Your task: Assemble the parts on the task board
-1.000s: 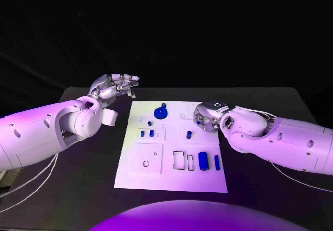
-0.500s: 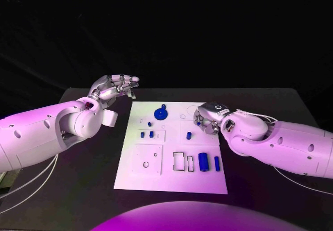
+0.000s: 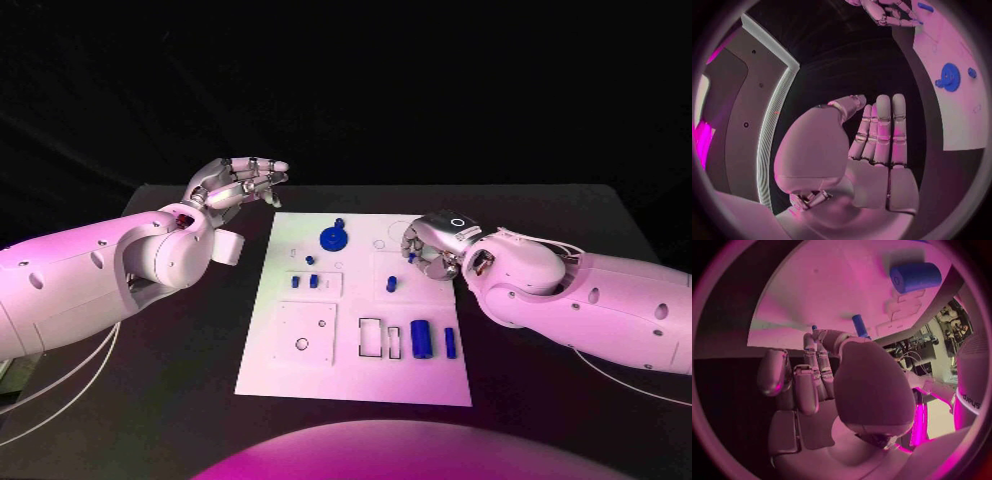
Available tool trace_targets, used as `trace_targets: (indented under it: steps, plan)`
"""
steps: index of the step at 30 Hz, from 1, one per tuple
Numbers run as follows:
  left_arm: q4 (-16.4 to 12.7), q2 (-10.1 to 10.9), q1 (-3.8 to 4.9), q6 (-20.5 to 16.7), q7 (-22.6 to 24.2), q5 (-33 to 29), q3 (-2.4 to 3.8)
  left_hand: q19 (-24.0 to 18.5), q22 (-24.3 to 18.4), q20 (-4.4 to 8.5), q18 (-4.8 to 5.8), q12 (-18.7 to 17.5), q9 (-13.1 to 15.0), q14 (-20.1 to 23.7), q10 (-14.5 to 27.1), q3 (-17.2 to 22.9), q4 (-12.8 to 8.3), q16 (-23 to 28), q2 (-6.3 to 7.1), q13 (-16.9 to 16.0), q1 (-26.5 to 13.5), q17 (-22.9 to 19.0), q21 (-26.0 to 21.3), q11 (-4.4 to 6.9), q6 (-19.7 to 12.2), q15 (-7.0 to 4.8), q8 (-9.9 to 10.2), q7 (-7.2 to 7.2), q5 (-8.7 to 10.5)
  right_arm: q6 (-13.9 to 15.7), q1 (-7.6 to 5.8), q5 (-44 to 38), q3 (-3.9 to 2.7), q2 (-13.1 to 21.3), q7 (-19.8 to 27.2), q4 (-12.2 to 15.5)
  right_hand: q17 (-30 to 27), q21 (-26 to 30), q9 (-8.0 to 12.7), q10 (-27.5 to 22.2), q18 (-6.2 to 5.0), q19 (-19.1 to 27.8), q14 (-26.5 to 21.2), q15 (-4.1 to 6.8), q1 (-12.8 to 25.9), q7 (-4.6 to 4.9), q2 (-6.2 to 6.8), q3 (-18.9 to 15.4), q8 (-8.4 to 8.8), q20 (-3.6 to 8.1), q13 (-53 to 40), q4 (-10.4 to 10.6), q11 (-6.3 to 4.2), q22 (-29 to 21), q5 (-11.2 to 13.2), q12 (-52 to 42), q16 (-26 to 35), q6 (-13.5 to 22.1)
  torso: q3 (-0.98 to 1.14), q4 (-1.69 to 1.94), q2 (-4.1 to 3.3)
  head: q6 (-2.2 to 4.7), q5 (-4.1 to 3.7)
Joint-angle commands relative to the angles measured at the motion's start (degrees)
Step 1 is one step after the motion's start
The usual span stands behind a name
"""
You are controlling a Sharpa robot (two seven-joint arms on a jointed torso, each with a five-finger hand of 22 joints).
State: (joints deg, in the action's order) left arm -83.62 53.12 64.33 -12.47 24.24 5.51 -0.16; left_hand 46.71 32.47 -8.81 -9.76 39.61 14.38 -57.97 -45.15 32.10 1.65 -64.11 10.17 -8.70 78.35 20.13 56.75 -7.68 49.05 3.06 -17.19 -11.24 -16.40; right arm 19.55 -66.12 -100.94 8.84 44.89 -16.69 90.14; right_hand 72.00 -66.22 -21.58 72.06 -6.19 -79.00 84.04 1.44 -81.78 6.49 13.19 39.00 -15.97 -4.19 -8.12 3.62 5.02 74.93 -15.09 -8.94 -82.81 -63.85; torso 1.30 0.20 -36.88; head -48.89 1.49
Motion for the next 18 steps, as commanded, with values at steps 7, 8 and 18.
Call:
trace_targets:
  steps: [7, 8, 18]
  plan:
    - [0.23, -0.19, 0.03, 1.16, 0.07, 0.13, 0.04, 0.25, 0.03, 0.01, -0.76, -0.69, -0.11, -0.31, 0.59, -0.07, -0.22, 0.23, 0.02, 0.28, 0.45, -0.11, -0.16, -0.15, -0.49, 0.33, 0.32, -0.03, -0.31, 1.18, -0.86, 0.68, -0.25, 1.45, 0.97, 2.38, 0.01, -0.30, -0.18, 2.95, 1.05, -0.44, 2.70, 0.47, 0.48, -0.14, 0.03, 0.26, -0.23, 0.18, 0.06, -0.14, -2.65, 3.03, -0.04, -0.14, -0.11, -0.44, 0.02, 0.00, -0.04, 0.14, 0.07]
    - [0.26, -0.20, 0.03, 1.18, 0.07, 0.13, 0.04, 0.25, 0.03, 0.01, -0.76, -0.69, -0.11, -0.31, 0.59, -0.07, -0.22, 0.23, 0.02, 0.28, 0.45, -0.11, -0.16, -0.15, -0.49, 0.33, 0.32, -0.03, -0.31, 1.26, -0.97, 0.81, -0.29, 1.66, 0.97, 2.85, 0.01, -0.30, -0.18, 2.95, 1.05, -0.44, 2.70, 0.47, 0.48, -0.14, 0.03, 0.26, -0.23, 0.18, 0.06, -0.14, -2.65, 3.03, -0.04, -0.14, -0.11, -0.44, 0.02, -0.02, -0.03, 0.13, 0.08]
    - [0.55, -0.48, 0.01, 1.38, 0.09, 0.14, 0.04, 0.24, 0.05, -0.03, -0.76, -0.97, -0.15, -0.32, 0.86, -0.08, -0.25, 0.26, 0.04, 0.48, 0.45, -0.13, -0.13, -0.23, -0.52, 0.39, 0.34, -0.08, -0.32, 1.85, -1.42, 1.42, -0.50, 0.77, 1.32, 7.83, 0.02, -0.44, -0.21, 2.98, 1.08, -0.50, 2.70, 0.47, 0.57, -0.14, 0.05, 0.29, -0.25, 0.18, 0.05, -0.18, -2.66, 3.11, -0.03, -0.12, -0.12, -0.45, 0.04, 0.01, -0.01, 0.16, 0.92]
